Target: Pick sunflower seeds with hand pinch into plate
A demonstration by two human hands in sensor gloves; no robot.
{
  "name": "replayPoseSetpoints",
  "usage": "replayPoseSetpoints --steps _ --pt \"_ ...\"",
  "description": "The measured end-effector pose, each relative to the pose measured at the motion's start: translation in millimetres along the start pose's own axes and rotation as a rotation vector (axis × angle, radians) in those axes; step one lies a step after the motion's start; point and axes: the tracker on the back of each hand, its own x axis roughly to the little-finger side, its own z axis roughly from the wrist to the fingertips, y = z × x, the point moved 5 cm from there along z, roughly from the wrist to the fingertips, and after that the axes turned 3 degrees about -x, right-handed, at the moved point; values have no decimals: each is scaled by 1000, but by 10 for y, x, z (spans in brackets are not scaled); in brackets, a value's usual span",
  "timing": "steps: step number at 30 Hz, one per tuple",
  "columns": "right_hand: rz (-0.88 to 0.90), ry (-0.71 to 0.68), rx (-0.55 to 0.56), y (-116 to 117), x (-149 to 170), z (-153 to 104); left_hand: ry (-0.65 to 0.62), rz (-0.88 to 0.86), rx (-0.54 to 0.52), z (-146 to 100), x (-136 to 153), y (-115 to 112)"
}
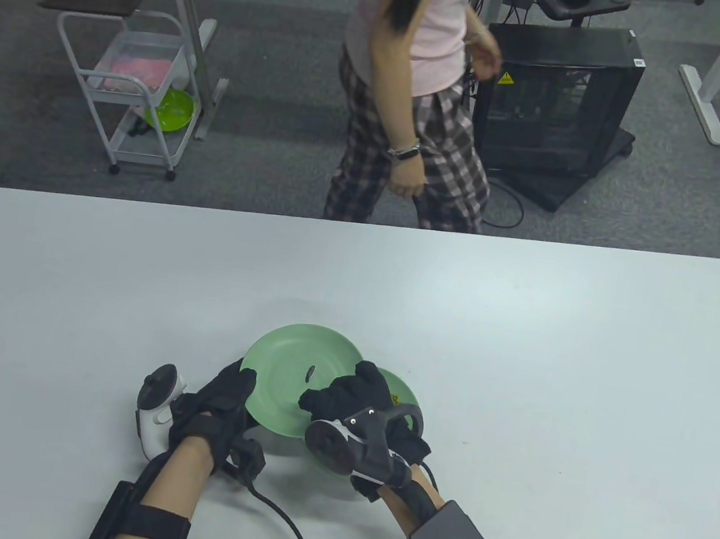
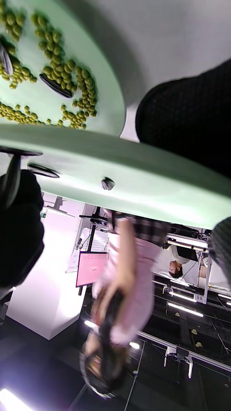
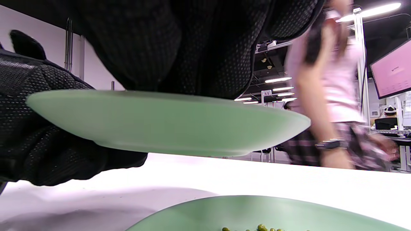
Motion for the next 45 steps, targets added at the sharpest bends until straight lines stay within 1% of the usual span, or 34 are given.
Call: replayPoseSetpoints --steps 9,18,23,38,45 --pt "1 -14 -31 13 -8 7 2 1 -2 -9 -3 2" --pt "28 18 -28 -30 113 15 0 3 -6 -16 -15 18" --pt "31 46 -25 -48 212 16 -4 -5 -13 -21 -27 50" --pt "36 140 -42 -13 564 6 -14 -32 -60 -34 -57 255" --pt "29 178 -66 39 715 -6 -18 -37 -69 -42 -71 281"
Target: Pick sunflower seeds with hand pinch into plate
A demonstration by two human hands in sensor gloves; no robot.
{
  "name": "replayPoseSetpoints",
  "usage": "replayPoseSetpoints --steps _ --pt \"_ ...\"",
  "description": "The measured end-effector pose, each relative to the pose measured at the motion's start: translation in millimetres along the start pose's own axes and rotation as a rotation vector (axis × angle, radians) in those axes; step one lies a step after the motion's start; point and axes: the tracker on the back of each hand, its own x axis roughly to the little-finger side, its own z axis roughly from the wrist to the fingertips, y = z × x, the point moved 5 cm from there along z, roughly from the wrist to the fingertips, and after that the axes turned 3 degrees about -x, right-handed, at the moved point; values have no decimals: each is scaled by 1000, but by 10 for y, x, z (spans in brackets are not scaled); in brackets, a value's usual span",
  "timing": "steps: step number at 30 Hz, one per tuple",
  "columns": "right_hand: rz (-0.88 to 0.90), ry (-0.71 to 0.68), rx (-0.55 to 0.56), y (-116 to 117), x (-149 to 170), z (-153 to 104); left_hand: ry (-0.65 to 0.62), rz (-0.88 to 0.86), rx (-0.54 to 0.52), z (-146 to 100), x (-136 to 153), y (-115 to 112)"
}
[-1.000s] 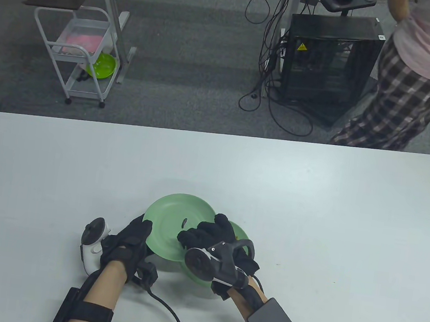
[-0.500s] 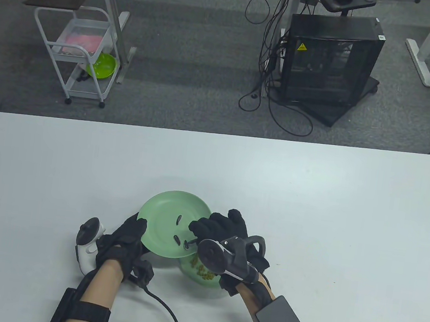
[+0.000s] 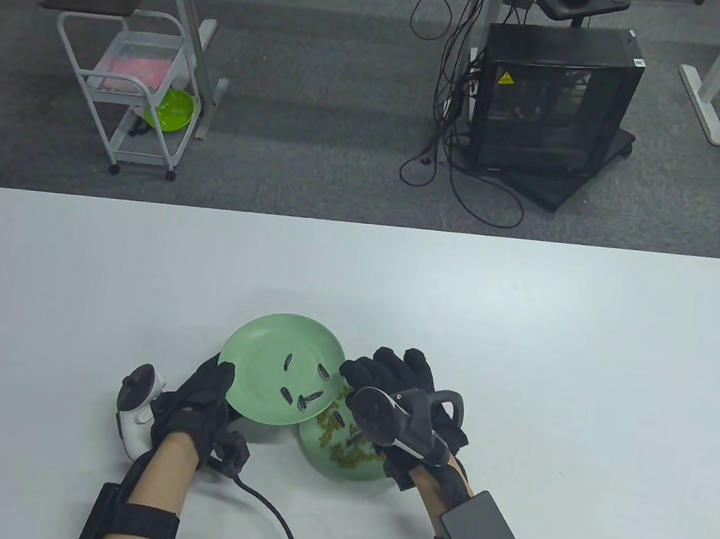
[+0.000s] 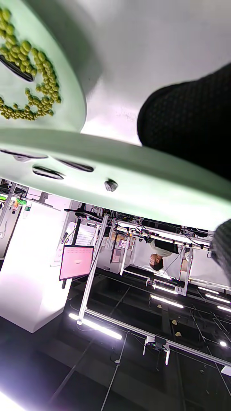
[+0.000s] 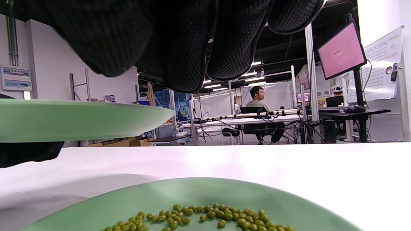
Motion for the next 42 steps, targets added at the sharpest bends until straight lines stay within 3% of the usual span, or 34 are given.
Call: replayPoseSetpoints --steps 26,42 --pt "-75 44 -193 343 314 23 -4 -19 -11 -16 -28 51" --pt "-179 -120 -310 670 -161 -28 -6 -32 -24 -22 -40 116"
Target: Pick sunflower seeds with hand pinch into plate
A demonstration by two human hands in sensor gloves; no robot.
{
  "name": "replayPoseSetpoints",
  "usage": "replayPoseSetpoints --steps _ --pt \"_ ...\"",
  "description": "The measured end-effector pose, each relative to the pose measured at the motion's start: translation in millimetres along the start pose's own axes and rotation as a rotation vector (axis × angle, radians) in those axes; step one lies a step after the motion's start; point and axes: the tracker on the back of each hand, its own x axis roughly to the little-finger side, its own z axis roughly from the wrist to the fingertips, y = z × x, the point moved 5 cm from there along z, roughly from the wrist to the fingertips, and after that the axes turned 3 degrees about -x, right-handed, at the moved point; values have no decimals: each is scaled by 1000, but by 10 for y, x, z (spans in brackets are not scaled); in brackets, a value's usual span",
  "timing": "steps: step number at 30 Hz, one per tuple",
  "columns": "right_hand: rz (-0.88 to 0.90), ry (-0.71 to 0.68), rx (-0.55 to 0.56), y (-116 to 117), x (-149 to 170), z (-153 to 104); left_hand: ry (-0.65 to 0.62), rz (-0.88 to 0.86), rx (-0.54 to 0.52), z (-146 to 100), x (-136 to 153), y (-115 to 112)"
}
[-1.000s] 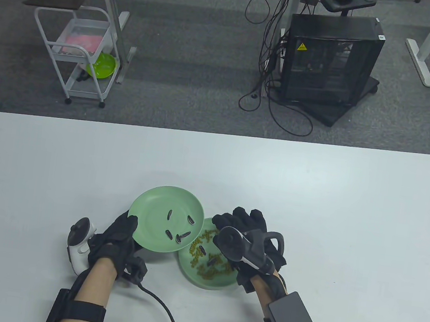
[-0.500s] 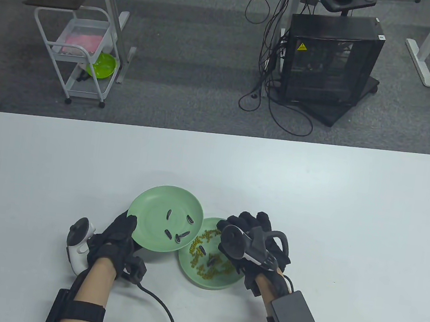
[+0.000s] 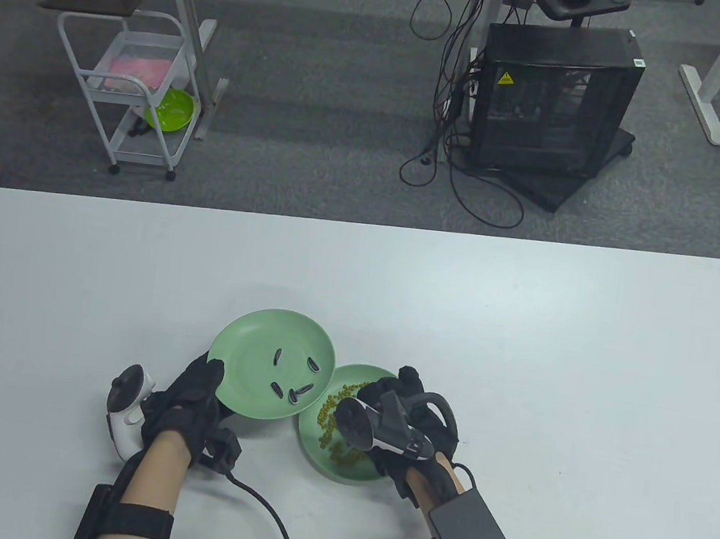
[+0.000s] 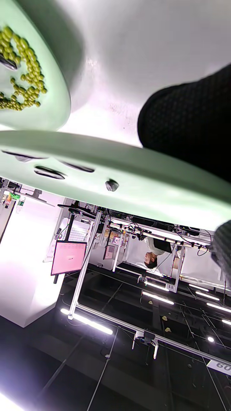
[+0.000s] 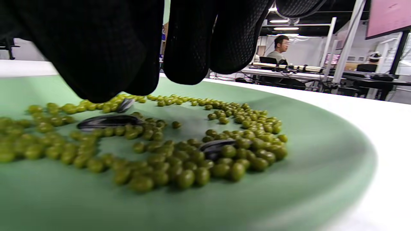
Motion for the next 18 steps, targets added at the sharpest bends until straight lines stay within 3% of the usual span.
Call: replayPoseSetpoints --steps 18 --pt "-113 -14 -23 76 -143 18 2 2 -2 0 6 -3"
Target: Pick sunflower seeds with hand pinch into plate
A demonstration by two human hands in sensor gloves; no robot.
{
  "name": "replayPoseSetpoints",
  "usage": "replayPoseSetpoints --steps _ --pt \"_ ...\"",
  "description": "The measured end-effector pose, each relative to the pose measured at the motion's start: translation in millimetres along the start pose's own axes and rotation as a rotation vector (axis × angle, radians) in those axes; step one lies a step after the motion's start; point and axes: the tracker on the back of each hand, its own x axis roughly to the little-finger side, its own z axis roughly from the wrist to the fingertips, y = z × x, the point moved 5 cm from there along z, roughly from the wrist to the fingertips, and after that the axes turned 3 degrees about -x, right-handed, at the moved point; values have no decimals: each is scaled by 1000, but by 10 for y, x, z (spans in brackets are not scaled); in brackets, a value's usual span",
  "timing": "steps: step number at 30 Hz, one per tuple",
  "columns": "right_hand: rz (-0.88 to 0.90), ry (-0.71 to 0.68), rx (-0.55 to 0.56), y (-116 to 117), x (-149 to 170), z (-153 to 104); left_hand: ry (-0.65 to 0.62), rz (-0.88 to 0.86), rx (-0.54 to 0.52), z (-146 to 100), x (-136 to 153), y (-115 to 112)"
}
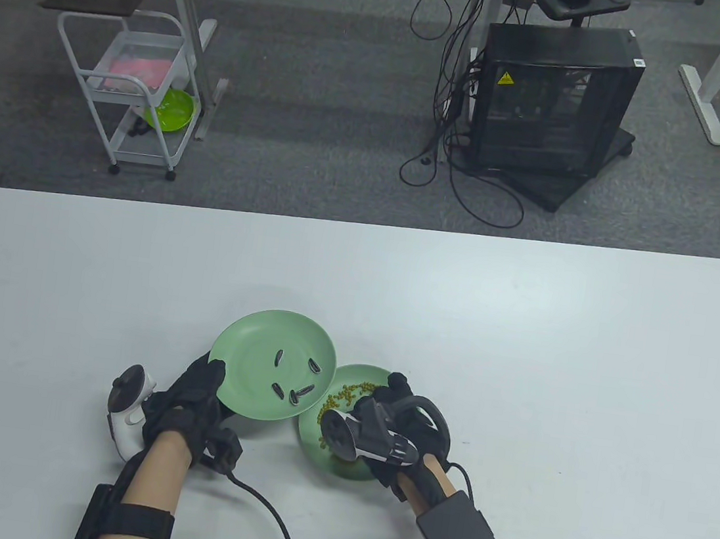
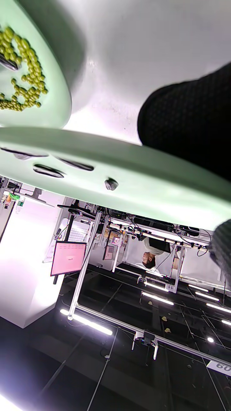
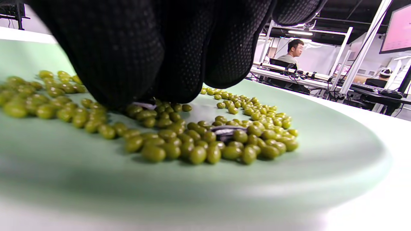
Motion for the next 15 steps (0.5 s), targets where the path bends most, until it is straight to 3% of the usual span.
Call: replayPoseSetpoints --steps 15 --pt "23 -4 -18 2 13 2 1 2 0 1 6 -7"
